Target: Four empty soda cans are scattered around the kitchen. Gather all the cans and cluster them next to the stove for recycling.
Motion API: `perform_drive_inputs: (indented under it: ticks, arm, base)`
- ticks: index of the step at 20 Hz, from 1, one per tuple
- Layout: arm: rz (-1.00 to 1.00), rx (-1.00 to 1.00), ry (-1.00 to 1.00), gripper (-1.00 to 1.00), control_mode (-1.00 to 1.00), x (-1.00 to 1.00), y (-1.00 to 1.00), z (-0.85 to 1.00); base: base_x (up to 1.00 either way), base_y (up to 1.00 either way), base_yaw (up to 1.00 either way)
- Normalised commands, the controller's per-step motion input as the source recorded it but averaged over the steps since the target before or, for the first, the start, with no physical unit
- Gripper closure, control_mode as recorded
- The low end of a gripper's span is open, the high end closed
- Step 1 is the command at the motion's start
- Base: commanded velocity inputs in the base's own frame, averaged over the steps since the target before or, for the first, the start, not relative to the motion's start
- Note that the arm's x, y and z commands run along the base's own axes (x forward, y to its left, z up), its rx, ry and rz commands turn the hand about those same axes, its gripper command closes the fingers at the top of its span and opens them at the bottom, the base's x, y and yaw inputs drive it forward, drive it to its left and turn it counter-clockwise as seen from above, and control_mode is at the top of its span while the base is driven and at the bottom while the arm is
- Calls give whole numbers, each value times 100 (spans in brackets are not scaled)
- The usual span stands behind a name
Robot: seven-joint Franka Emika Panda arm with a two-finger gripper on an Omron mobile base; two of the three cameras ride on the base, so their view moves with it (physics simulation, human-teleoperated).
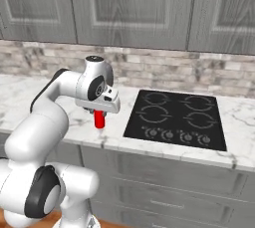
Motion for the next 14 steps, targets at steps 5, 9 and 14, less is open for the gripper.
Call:
perform_drive_inputs:
  ticks: [5,9,14]
  arm:
    - [0,0,0,100,100,0,0,0]
    - [0,0,0,100,100,0,0,0]
    - [0,0,0,100,100,0,0,0]
  base:
    - [38,0,0]
    - [36,0,0]
    - [35,0,0]
